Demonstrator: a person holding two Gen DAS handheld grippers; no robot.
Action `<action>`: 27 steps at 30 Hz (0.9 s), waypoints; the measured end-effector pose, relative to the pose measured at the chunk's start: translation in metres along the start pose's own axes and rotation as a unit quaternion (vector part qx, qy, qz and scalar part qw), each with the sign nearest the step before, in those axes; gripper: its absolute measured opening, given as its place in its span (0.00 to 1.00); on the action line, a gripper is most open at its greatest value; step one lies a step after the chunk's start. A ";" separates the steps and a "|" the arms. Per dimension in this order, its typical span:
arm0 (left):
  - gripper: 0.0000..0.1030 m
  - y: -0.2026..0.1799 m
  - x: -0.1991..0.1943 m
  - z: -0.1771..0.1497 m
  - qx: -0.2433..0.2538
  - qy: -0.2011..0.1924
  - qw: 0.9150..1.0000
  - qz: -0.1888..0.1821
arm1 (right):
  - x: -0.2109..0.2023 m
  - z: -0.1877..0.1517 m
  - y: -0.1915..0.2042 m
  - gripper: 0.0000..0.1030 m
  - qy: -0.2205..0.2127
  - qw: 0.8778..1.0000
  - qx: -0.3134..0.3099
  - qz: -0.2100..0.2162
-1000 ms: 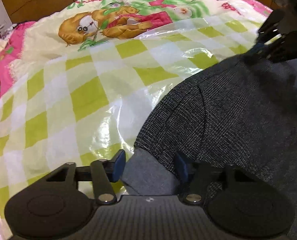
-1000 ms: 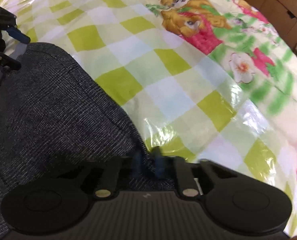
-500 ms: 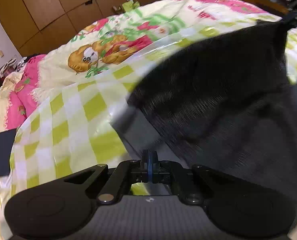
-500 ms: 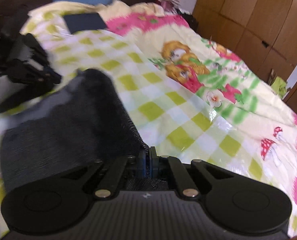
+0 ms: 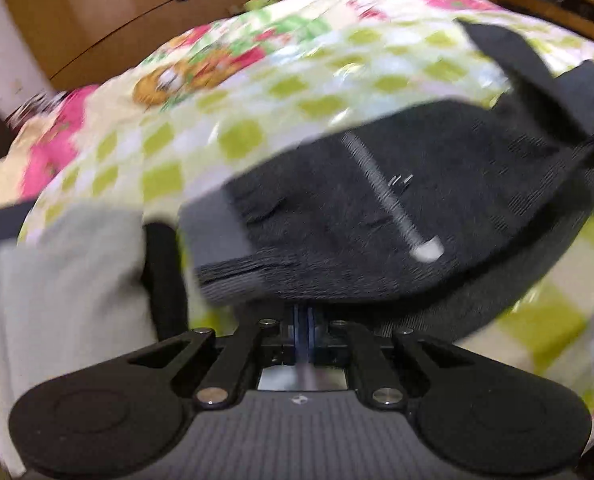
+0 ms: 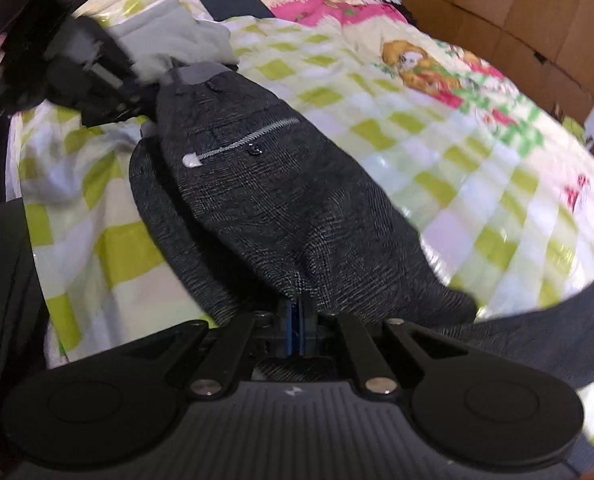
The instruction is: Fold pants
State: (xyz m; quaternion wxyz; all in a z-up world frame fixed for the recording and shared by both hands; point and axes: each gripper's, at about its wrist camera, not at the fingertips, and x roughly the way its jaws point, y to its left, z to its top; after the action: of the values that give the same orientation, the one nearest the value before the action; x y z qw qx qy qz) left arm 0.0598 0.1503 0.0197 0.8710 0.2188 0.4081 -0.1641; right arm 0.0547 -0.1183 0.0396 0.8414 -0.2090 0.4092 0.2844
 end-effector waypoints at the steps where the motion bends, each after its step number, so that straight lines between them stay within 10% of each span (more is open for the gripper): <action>1: 0.21 -0.003 -0.002 -0.008 0.001 -0.004 1.000 0.020 | -0.002 -0.001 -0.002 0.03 0.001 1.000 0.004 0.001; 14: 0.38 -0.034 -0.006 -0.040 0.109 -0.061 0.985 0.119 | -0.004 0.001 0.004 0.04 0.015 1.000 0.018 -0.006; 27: 0.38 -0.051 0.008 -0.047 0.257 -0.077 0.956 0.119 | -0.008 0.006 0.009 0.04 0.030 0.999 0.026 -0.017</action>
State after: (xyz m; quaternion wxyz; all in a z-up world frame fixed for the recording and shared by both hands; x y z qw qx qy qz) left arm 0.0106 0.1298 -0.0257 0.8275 0.4690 0.2546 -0.1748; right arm 0.0485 -0.1106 0.0484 0.8386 -0.2028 0.4381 0.2525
